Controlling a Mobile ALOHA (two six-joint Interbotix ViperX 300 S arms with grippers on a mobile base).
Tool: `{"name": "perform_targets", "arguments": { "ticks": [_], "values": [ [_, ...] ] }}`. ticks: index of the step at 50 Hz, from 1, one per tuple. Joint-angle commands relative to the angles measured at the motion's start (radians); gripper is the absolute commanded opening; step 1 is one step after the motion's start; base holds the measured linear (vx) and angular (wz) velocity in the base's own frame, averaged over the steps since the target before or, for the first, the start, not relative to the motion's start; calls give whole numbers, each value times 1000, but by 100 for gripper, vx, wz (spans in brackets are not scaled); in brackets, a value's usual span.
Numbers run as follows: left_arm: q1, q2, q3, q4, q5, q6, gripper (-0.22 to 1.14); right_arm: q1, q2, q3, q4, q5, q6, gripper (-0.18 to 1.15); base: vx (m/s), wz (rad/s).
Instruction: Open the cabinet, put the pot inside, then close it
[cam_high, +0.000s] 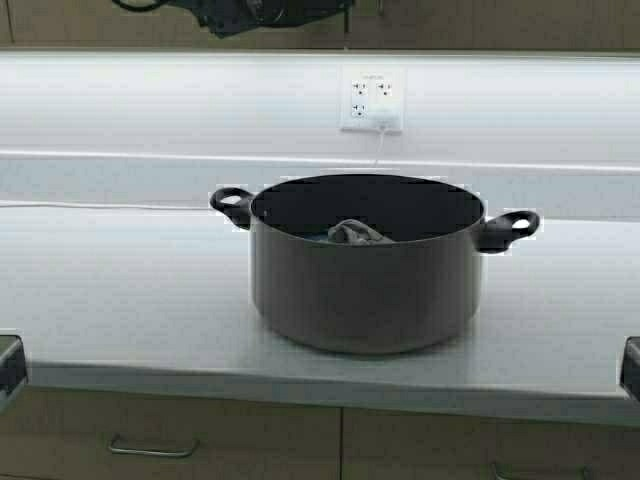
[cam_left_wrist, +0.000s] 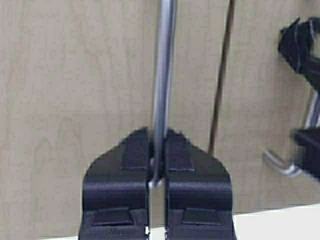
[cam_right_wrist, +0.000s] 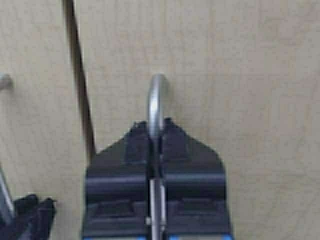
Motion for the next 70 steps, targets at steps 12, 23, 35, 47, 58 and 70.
{"name": "perform_targets", "arguments": {
  "ticks": [12,23,35,47,58,70],
  "values": [
    [34,-319,255,-2,133,-17,3,11,-281,198,-2,267,-31,6,0,-3],
    [92,-482,411,35,192,-17,3,8,-407,318,-9,367,-34,6,-5,-6],
    [183,-660,540,97,302,-17,3,-35,-500,400,-15,420,-34,6,-10,-7],
    [268,-765,560,149,460,-20,3,-156,-614,488,-20,518,-34,6,-14,-1],
    [325,-827,571,150,538,-20,3,-311,-735,545,-64,696,-34,6,-10,4],
    [324,-854,572,152,583,-23,9,-416,-788,525,-130,945,3,19,-6,5]
  ]
}}
